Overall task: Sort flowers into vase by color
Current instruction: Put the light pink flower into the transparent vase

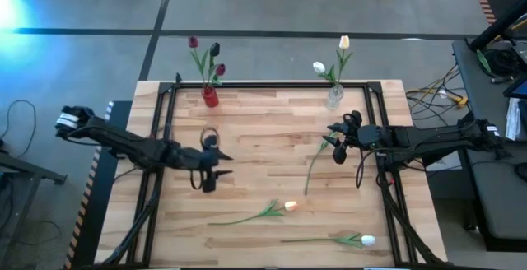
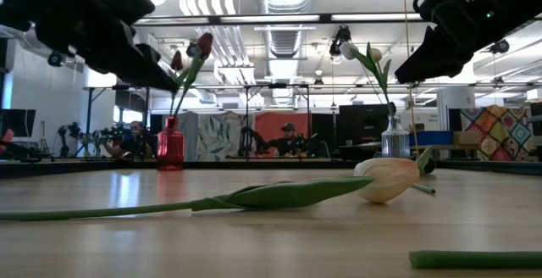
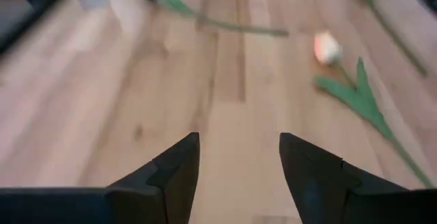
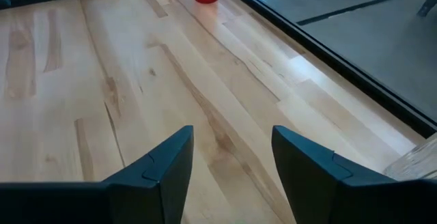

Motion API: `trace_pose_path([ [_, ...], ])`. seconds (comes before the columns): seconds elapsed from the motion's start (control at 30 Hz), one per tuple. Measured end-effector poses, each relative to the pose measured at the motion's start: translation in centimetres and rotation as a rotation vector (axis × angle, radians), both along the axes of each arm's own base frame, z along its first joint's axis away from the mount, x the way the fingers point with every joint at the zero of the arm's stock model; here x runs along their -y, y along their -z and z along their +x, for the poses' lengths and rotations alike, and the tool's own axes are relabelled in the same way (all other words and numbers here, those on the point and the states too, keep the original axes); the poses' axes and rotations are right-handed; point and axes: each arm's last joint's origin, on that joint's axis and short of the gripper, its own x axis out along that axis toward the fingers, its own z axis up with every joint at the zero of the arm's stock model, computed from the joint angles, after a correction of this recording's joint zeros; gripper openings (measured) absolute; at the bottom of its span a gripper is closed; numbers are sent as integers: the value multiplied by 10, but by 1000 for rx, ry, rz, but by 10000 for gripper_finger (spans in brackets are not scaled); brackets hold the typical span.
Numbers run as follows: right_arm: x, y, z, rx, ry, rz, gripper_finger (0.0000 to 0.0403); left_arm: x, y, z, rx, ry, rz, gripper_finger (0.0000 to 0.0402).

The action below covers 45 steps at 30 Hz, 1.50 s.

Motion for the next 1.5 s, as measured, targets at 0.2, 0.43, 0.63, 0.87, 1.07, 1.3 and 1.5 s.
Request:
trace_pose_path([
  [0.2, 0, 0, 0, 0, 0, -1, 192, 15, 20, 39, -119, 101, -44, 170],
  [0.43, 0, 0, 0, 0, 0, -1, 192, 34, 21, 92, -215, 251, -94, 164],
  [0.63, 0, 0, 0, -4, -3, -8, 192, 48, 23, 123, -351, 283, -119, 183],
  [0.87, 0, 0, 0, -4, -3, -8, 192, 86, 25, 148, -426, 312, -143, 211],
  [1.07, 0, 0, 0, 0, 2, 0, 192, 115, 23, 169, -426, 272, -211, 219],
  [1.3, 0, 0, 0, 11, 13, 20, 192, 122, 46, 188, -577, 97, -100, 205],
  [1.5, 0, 0, 0, 18, 23, 35, 192, 130, 54, 198, -623, 78, -76, 197],
])
